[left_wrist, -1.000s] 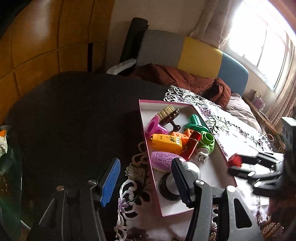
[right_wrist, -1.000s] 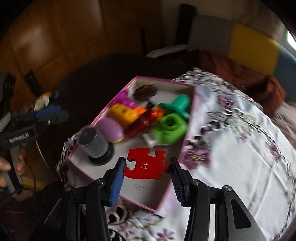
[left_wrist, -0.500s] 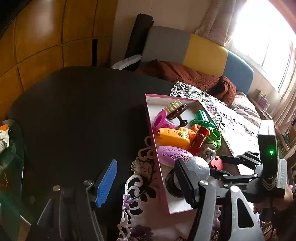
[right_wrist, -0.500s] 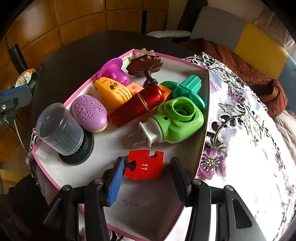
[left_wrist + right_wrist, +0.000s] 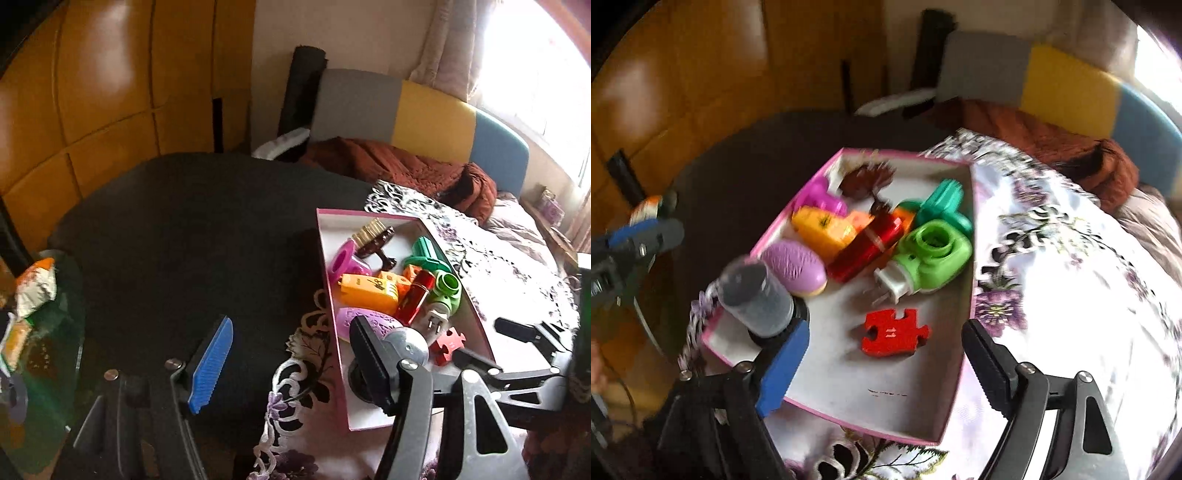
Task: Organize rigid objects
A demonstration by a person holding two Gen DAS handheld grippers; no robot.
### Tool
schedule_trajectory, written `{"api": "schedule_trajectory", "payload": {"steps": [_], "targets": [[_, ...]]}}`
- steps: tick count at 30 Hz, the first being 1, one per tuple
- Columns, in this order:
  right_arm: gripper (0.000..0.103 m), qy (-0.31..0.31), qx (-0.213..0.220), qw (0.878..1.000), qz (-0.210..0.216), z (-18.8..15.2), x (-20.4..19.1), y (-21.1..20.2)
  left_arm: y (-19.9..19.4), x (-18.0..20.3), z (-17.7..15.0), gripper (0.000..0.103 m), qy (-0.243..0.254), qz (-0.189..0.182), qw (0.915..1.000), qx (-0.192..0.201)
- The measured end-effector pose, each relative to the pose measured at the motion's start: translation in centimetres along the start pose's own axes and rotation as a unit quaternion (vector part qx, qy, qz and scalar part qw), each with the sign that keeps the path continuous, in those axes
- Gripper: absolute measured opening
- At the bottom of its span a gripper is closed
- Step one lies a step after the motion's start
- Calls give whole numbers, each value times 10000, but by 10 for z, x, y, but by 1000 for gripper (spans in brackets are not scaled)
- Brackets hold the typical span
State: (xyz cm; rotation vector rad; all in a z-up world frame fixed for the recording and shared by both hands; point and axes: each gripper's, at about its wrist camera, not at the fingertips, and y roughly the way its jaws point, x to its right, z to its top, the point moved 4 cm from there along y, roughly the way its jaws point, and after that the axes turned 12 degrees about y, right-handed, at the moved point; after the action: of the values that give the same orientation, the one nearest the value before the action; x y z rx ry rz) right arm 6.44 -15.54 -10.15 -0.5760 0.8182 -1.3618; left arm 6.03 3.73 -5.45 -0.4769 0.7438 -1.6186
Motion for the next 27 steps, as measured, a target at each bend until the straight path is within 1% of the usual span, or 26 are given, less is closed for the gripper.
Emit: {"api": "schedule_trajectory", "payload": {"steps": [3, 6, 7, 8, 11, 12, 16, 18, 24, 27], "targets": [[91, 338, 336, 9987, -192, 1, 2, -13, -8, 0, 1, 67, -12, 257, 9997, 45], [91, 499, 626, 9962, -330, 0, 0, -23, -18, -1, 0, 67, -54, 769, 9970, 82], [92, 513, 703, 9955, -373, -1, -2, -25, -21, -1, 0, 67, -46, 886, 9960, 94], [93, 519, 767, 9949, -405, -1, -3, -28, -23, 0, -1, 67, -51, 915, 9957, 109], [93, 560, 864, 9940, -380, -5, -8, -33, -28, 0, -3, 68, -212, 660, 9974, 213], [94, 556, 868, 9940, -373, -6, -9, -34, -30, 1, -3, 67, -226, 644, 9974, 237], [94, 546, 906, 9937, -364, -9, -12, -38, -37, 3, -1, 67, -213, 716, 9965, 388], [94, 573, 925, 9933, -385, -9, -12, -39, -40, 5, -1, 67, -213, 677, 9965, 432], [94, 563, 959, 9931, -385, -9, -14, -42, -40, 6, -3, 67, -240, 622, 9968, 434], [94, 529, 964, 9932, -389, -9, -16, -42, -41, 5, -3, 67, -226, 732, 9958, 497]]}}
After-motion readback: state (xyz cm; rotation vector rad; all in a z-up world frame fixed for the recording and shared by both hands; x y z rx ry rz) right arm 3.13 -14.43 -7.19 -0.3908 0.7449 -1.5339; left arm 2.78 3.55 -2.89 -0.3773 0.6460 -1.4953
